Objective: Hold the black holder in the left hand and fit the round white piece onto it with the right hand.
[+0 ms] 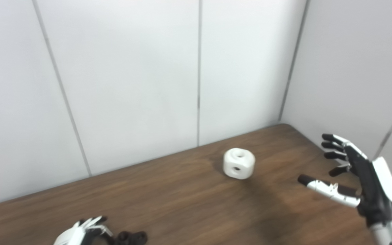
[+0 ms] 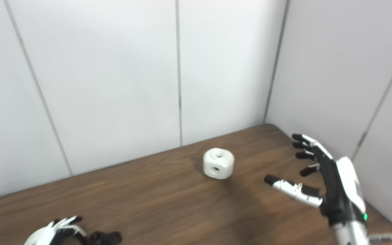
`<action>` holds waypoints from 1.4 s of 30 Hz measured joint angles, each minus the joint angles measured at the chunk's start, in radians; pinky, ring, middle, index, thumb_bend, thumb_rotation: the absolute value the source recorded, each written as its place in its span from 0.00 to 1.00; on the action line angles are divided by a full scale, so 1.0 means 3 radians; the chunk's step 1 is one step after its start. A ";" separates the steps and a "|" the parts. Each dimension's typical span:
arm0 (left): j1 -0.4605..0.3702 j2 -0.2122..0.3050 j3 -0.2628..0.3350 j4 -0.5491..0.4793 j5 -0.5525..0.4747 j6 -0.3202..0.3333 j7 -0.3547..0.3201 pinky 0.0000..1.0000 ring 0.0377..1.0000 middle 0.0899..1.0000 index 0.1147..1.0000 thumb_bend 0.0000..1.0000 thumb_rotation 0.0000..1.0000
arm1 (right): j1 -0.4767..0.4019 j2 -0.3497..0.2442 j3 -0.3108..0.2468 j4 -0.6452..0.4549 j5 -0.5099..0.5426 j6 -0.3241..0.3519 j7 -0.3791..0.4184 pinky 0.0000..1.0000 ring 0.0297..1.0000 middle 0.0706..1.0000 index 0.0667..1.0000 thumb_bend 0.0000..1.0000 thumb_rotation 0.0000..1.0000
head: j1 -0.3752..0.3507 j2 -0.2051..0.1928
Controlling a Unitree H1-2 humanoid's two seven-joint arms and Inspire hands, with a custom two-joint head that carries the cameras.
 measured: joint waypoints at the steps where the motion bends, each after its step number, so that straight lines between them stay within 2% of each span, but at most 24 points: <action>1: -0.0002 0.0002 0.0017 0.0000 -0.0028 -0.0029 -0.0020 1.00 0.94 0.88 0.42 0.52 0.04 | -0.0061 0.0013 -0.0077 -0.0030 -0.0108 0.0002 0.0195 0.44 0.68 0.78 0.80 1.00 0.69 | -0.0036 0.0020; 5: -0.0002 0.0003 0.0066 0.0001 -0.0060 -0.0093 -0.0096 1.00 0.92 0.87 0.42 0.52 0.04 | -0.0414 0.0031 -0.0382 -0.0064 -0.0530 0.0004 0.1044 0.53 0.83 0.90 0.88 1.00 0.61 | -0.0067 0.0056; 7: -0.0002 0.0003 0.0079 -0.0001 -0.0061 -0.0102 -0.0120 1.00 0.91 0.86 0.42 0.52 0.04 | -0.0675 0.0091 -0.0488 -0.0051 -0.0787 0.0006 0.1419 0.56 0.85 0.93 0.90 1.00 0.61 | -0.0057 0.0077; 9: -0.0003 0.0003 0.0089 -0.0006 -0.0060 -0.0110 -0.0133 1.00 0.91 0.86 0.42 0.52 0.04 | -0.0834 0.0089 -0.0456 0.0001 -0.1044 0.0006 0.1687 0.59 0.86 0.92 0.89 1.00 0.63 | -0.0046 0.0087; 12: -0.0001 0.0008 0.0104 -0.0019 -0.0065 -0.0121 -0.0167 1.00 0.92 0.86 0.42 0.52 0.04 | -0.0866 -0.0021 -0.0263 0.0190 -0.1327 0.0005 0.1927 0.62 0.88 0.94 0.89 1.00 0.64 | -0.0021 0.0092; 16: -0.0001 0.0018 0.0129 -0.0039 -0.0068 -0.0129 -0.0214 1.00 0.91 0.86 0.42 0.52 0.04 | -0.0919 -0.0015 -0.0047 0.0505 -0.1513 0.0006 0.1971 0.70 0.95 0.99 0.91 1.00 0.65 | -0.0005 0.0072; 23: 0.0016 0.0028 0.0154 -0.0064 -0.0051 -0.0156 -0.0237 1.00 0.91 0.86 0.42 0.52 0.04 | -0.0977 -0.0041 0.0339 0.1136 -0.1482 0.0005 0.1698 0.69 0.97 1.00 0.93 1.00 0.62 | 0.0005 0.0041; 26: 0.0042 0.0026 0.0175 -0.0090 -0.0053 -0.0172 -0.0244 1.00 0.91 0.86 0.42 0.52 0.04 | -0.1035 -0.0139 0.0497 0.1420 -0.1400 0.0005 0.1566 0.71 1.00 1.00 0.99 1.00 0.63 | 0.0010 0.0056; 29: 0.0069 0.0026 0.0196 -0.0106 -0.0063 -0.0187 -0.0246 1.00 0.91 0.87 0.42 0.52 0.04 | -0.1104 -0.0272 0.0614 0.1653 -0.1313 0.0005 0.1429 0.68 1.00 1.00 1.00 1.00 0.64 | 0.0000 0.0046; 32: 0.0074 0.0026 0.0207 -0.0109 -0.0068 -0.0202 -0.0253 1.00 0.91 0.87 0.42 0.52 0.04 | -0.1190 -0.0342 0.0709 0.1849 -0.1289 0.0006 0.1359 0.70 1.00 1.00 1.00 1.00 0.62 | -0.0036 0.0036; 37: 0.0089 0.0026 0.0229 -0.0123 -0.0102 -0.0211 -0.0271 1.00 0.91 0.87 0.42 0.52 0.04 | -0.1296 -0.0336 0.0858 0.2106 -0.1323 0.0005 0.1270 0.81 1.00 1.00 1.00 1.00 0.59 | -0.0077 0.0010; 42: 0.0133 0.0042 0.0238 -0.0183 -0.0115 -0.0222 -0.0287 1.00 0.90 0.86 0.42 0.52 0.04 | -0.1373 -0.0319 0.0889 0.2303 -0.1360 0.0006 0.1131 0.93 1.00 1.00 1.00 1.00 0.57 | -0.0123 -0.0020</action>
